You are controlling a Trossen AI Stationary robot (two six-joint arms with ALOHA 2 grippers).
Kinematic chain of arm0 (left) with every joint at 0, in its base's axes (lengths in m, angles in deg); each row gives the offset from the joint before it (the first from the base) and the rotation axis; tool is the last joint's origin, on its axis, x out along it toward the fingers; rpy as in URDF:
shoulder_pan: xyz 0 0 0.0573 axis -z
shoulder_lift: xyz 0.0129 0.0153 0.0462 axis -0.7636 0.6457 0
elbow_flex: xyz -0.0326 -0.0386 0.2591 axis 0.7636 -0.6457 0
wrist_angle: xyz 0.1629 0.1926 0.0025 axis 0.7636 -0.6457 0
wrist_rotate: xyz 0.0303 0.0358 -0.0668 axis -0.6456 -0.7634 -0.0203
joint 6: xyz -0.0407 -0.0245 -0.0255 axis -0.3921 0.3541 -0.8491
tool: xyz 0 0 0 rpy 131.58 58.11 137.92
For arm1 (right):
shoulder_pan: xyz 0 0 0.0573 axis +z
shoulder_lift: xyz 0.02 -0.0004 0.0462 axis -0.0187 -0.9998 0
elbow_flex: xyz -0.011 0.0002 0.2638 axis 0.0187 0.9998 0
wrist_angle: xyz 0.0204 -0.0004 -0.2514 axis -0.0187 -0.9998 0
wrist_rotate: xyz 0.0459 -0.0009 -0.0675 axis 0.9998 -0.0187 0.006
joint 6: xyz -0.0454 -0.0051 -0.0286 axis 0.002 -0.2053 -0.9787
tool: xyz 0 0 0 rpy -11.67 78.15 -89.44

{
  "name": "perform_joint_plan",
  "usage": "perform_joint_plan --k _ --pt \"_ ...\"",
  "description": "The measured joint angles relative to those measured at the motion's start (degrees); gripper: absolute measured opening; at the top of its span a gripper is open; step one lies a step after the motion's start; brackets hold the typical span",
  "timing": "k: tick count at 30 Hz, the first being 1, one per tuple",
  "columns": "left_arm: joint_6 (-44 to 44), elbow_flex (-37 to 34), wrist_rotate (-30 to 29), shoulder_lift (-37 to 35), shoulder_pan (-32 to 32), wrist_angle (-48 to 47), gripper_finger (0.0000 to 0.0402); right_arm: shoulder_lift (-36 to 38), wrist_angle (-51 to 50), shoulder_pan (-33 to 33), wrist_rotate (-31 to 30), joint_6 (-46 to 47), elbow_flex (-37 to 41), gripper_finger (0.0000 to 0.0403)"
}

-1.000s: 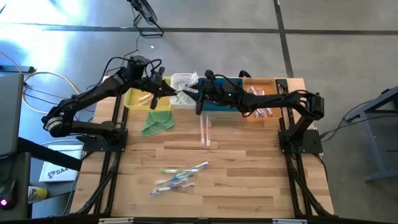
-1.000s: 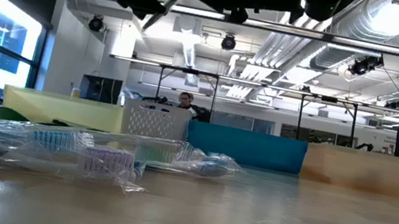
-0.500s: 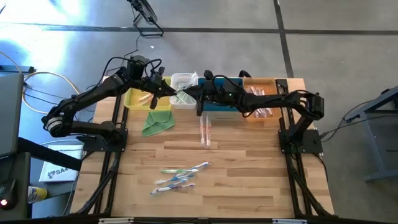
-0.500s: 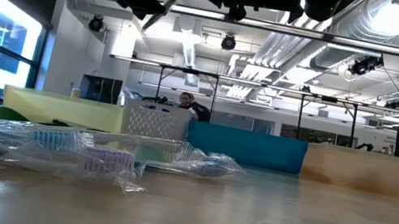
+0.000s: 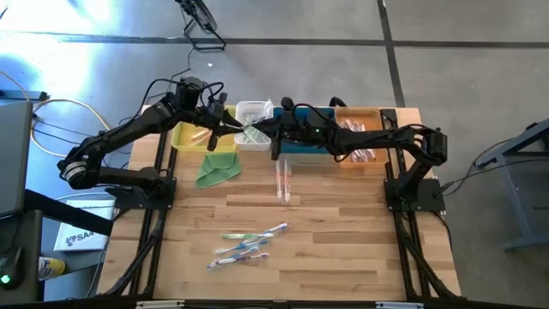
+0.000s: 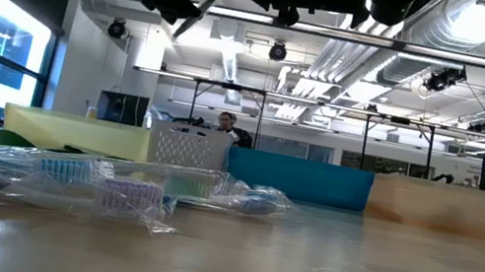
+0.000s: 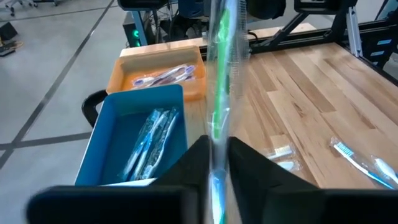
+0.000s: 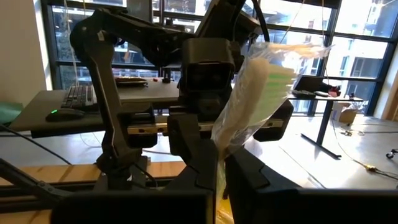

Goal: Pick & Place Toothbrushes
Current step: Put the green toothbrush into the white bin

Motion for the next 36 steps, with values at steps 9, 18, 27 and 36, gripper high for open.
perform_joint_plan --k 9,18,27,36 --pt "0.4 0.0 -2.2 0.0 0.0 0.1 0.0174 0.0 -2.0 0.0 -0.4 0.0 0.0 0.0006" --pt "0.4 0.0 -2.4 -0.1 0.0 0.1 0.0204 0.1 -4.4 -0.8 -1.7 0.0 0.0 0.0005" --pt "2.0 0.0 -4.1 -2.6 -0.1 0.1 0.0205 0.1 -19.6 -2.7 -6.5 -0.9 -5.2 0.0005" --pt "3.0 0.0 -7.7 -10.1 0.0 -1.8 0.0205 0.1 -31.7 -5.0 -8.8 -1.2 -11.8 0.0005"
